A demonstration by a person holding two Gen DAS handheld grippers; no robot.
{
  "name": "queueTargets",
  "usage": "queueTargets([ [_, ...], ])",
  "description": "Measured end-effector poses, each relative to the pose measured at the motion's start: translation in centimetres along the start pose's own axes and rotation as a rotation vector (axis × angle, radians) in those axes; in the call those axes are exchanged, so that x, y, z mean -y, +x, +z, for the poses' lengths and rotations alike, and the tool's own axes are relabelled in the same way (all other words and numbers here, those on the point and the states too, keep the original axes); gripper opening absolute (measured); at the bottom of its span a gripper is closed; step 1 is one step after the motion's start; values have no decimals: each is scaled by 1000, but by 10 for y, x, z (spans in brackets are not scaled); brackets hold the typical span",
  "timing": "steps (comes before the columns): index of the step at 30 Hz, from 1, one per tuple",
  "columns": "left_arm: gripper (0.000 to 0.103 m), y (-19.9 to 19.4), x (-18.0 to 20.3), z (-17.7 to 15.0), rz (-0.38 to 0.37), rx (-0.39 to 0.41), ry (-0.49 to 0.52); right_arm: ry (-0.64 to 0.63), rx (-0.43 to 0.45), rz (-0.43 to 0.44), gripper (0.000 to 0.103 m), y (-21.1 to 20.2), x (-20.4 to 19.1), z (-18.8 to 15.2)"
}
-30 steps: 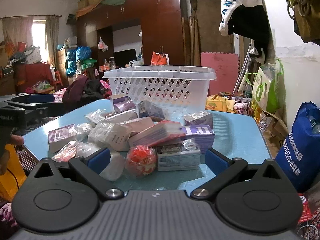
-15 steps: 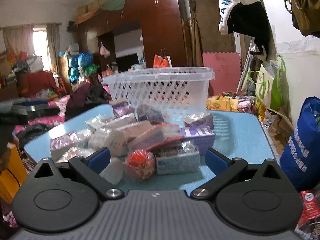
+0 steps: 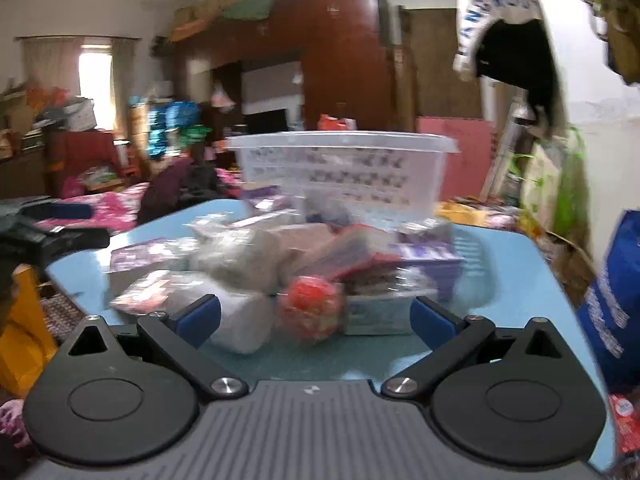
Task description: Organize objects
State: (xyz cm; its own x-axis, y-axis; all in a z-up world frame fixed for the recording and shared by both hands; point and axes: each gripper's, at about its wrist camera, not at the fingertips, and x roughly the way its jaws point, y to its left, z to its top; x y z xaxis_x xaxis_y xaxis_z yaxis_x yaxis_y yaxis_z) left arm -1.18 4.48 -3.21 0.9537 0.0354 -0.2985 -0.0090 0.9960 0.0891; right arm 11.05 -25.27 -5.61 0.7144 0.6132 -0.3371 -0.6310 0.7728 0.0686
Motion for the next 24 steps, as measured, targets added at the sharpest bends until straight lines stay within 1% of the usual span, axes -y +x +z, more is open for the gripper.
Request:
queueTargets([
  [2, 99, 7, 0, -5, -4, -22, -7, 12, -16, -29, 103, 3, 8, -1],
  [4, 98, 12, -2, -10, -5, -43, -25, -3, -15, -18, 95, 4, 9, -3],
  [5, 98, 13, -3, -13, -6, -49, -30, -14, -17, -10, 85, 5, 10, -3],
  [6, 97, 15, -3, -16, -3, -54, -28, -18, -20, -7, 77, 6, 11, -4],
  [8, 97, 18, -1, -20, 12, -61, -8, -28, -33, 14, 68, 10, 9, -4],
  [11, 94, 24, -2, -24, 17, -70, -9, -26, -41, 44, 62, 17, 7, -4],
  [15, 92, 31, 3, -26, 38, -69, 19, -45, -28, 47, 61, 21, -3, -7],
  [16, 89, 32, 3, -26, 38, -67, 18, -51, -22, 43, 61, 22, -4, -7],
  [17, 87, 33, 2, -27, 35, -64, 11, -57, -20, 40, 59, 24, -5, -6],
  [18, 82, 34, 1, -27, 28, -65, 4, -59, -18, 36, 54, 25, -5, -6],
  [19, 73, 35, 0, -27, 23, -69, -3, -60, -20, 41, 50, 26, -4, -7],
  [20, 68, 36, -1, -27, 15, -75, -11, -58, -23, 48, 47, 27, -4, -9],
  [21, 59, 37, -2, -27, 9, -81, -13, -56, -18, 48, 47, 26, -3, -10],
  [22, 53, 37, -2, -27, 7, -86, -11, -59, -15, 48, 47, 25, -3, -10],
  [24, 51, 36, -2, -27, 29, -79, -10, -64, -5, 44, 47, 20, -3, -10],
])
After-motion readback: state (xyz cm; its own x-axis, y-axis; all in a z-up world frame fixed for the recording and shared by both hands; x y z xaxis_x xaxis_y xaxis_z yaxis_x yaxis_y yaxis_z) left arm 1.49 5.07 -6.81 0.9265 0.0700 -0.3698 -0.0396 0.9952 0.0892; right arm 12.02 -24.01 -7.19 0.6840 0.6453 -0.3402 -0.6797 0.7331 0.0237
